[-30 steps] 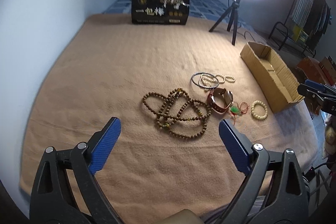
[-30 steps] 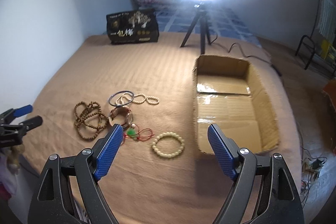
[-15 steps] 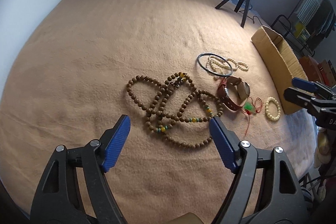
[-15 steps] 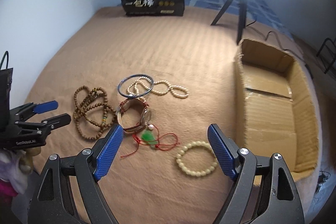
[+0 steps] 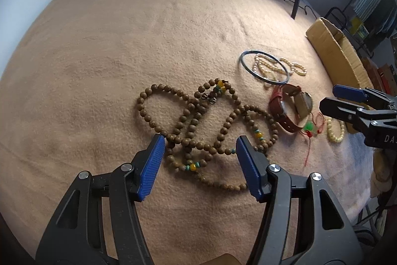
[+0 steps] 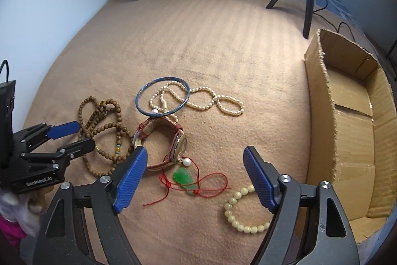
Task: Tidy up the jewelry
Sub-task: 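Lower the left tool to the wooden bead necklace while the right tool approaches the leather watch, then close the left tool on the bead necklace while the right tool grips the leather watch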
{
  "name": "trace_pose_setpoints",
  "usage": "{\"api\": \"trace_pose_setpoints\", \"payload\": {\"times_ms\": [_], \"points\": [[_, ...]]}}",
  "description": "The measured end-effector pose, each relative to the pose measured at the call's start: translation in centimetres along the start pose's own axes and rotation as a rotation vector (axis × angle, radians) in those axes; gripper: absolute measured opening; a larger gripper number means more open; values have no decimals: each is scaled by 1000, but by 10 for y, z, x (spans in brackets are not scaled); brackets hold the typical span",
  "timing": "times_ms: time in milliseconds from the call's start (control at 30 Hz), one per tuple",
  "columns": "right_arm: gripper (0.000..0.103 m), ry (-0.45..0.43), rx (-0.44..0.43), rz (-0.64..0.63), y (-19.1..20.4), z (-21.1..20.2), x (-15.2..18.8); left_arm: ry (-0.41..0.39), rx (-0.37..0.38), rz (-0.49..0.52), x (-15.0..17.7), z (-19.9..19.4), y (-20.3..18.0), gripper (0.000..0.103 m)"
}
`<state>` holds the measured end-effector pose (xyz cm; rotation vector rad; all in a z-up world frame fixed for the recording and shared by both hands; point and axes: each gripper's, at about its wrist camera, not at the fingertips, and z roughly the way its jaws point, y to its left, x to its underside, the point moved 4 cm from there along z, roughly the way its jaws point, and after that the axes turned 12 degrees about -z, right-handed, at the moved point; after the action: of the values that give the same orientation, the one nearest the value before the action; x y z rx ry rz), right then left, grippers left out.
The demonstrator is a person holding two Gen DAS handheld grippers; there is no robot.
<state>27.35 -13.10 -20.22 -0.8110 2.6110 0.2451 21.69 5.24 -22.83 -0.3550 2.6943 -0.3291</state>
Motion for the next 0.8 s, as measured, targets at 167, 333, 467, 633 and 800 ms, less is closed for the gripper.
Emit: {"api": "trace_pose_setpoints", "payload": {"times_ms": [167, 333, 467, 633, 800], "points": [[74, 26, -5, -21, 4, 12, -6, 20, 5, -24, -6, 12, 3, 62], [64, 52, -21, -22, 6, 24, -11, 18, 14, -28, -12, 18, 1, 49], [58, 71, -33, -18, 8, 32, -12, 7, 7, -34, -15, 20, 3, 30], [38, 101, -35, -15, 12, 42, -12, 6, 15, -58, -18, 20, 10, 15], [15, 102, -33, 0, 15, 44, -11, 4, 34, -73, -18, 17, 12, 11]]}}
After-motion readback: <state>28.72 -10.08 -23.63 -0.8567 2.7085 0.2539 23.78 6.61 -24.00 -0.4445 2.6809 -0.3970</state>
